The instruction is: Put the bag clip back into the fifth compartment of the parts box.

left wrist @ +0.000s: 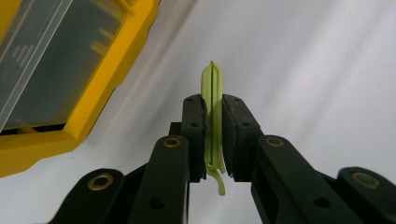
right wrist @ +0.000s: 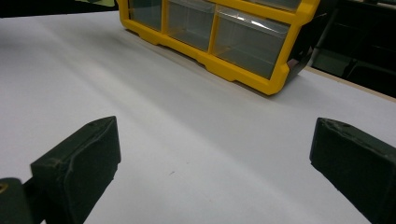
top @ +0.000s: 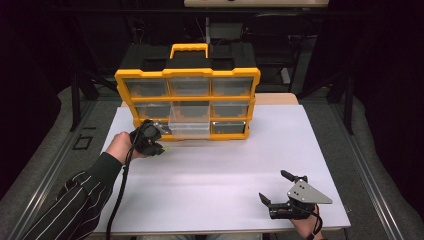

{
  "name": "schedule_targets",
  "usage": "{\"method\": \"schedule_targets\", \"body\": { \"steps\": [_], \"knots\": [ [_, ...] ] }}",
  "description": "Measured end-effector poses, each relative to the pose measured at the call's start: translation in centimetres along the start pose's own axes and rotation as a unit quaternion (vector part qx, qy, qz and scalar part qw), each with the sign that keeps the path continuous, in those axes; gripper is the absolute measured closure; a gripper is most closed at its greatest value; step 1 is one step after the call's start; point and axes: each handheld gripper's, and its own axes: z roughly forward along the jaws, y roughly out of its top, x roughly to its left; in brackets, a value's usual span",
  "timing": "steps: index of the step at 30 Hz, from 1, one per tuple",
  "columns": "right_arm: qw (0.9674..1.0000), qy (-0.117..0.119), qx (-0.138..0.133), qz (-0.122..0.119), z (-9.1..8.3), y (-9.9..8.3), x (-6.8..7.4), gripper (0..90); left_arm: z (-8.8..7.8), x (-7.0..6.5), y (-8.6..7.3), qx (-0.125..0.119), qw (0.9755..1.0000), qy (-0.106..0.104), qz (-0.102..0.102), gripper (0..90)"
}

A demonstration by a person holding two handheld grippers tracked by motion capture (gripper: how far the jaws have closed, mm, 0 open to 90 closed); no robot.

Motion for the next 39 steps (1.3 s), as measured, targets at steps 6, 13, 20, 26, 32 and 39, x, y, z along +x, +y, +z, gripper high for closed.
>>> {"method": "schedule_targets", "body": {
  "steps": [6, 13, 20, 26, 32, 39],
  "knots": [
    [1.0, -0.001, -0.004, 0.002, 0.0, -0.1, -0.2, 1.3, -0.2, 0.1, -0.1, 0.001, 1.0, -0.003, 0.0, 80.5],
    [1.0, 0.002, -0.001, -0.001, 0.0, 0.0, 0.1, 1.3, -0.8, 0.3, 0.0, 0.001, 1.0, 0.002, 0.001, 80.5],
    [1.0, 0.002, 0.002, -0.005, 0.0, 0.0, 0.0, 1.3, -1.7, 0.8, 0.2, -0.002, 1.0, 0.009, 0.002, 80.5],
    [1.0, 0.002, 0.003, -0.005, 0.0, 0.0, 0.0, 1.3, -2.6, 1.1, 0.5, -0.001, 0.9999, 0.014, 0.004, 80.5],
    [1.0, 0.001, 0.003, -0.004, -0.1, -0.1, 0.0, 1.3, -3.2, 1.5, 0.3, -0.001, 0.9998, 0.018, 0.0, 80.5],
    [1.0, -0.001, 0.001, -0.001, -0.1, -0.1, 0.0, 1.2, -4.4, 1.9, 0.6, -0.002, 0.9997, 0.026, 0.001, 80.5]
  ]
}}
